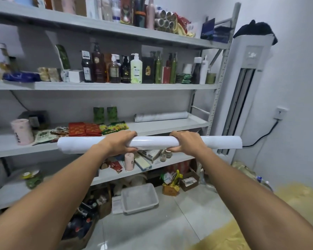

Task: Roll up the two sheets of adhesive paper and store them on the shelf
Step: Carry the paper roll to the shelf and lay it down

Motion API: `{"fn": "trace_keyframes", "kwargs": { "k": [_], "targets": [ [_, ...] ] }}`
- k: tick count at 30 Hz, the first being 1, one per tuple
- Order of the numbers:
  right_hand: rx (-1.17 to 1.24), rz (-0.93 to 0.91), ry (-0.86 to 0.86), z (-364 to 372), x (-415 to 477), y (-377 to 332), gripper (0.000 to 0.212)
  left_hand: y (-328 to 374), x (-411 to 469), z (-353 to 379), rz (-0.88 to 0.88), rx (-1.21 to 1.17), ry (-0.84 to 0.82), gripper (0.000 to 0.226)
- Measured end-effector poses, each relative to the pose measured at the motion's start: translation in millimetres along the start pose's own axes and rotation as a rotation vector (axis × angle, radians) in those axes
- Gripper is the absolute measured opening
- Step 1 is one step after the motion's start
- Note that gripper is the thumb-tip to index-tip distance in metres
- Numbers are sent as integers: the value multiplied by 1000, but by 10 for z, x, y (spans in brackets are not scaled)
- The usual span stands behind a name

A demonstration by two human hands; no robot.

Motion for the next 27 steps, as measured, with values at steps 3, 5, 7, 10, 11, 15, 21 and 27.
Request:
{"fn": "trace_keyframes", "kwargs": {
  "k": [3,5,7,10,11,15,21,27],
  "targets": [
    [-1,31,1,155,269,2,47,-280,230,102,40,19,8,42],
    [-15,44,2,265,485,-27,48,-497,381,162,55,28,10,43],
    [-26,68,-3,411,726,-61,50,-734,522,205,68,57,11,45],
    [-32,101,-10,573,1048,-108,48,-1053,736,239,81,93,-15,44],
    [-38,109,-5,602,1146,-121,47,-1157,813,252,91,98,-24,44],
    [-61,146,6,752,1500,-147,50,-1546,1122,328,136,106,-12,47],
    [-108,161,-6,1066,1862,-92,52,-1912,1451,618,180,48,0,45],
    [-87,184,-39,1479,2207,109,54,-2199,1863,951,194,-9,-23,46]
  ]
}}
Point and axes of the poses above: each hand's wrist, its own x-axis towards the middle knuckle, its own z-axis out of the palm, y = z × x, the point moved 5 cm from there along x, towards the middle knuckle, and after that the axes turned 4 degrees about y, right-handed, at the moved point
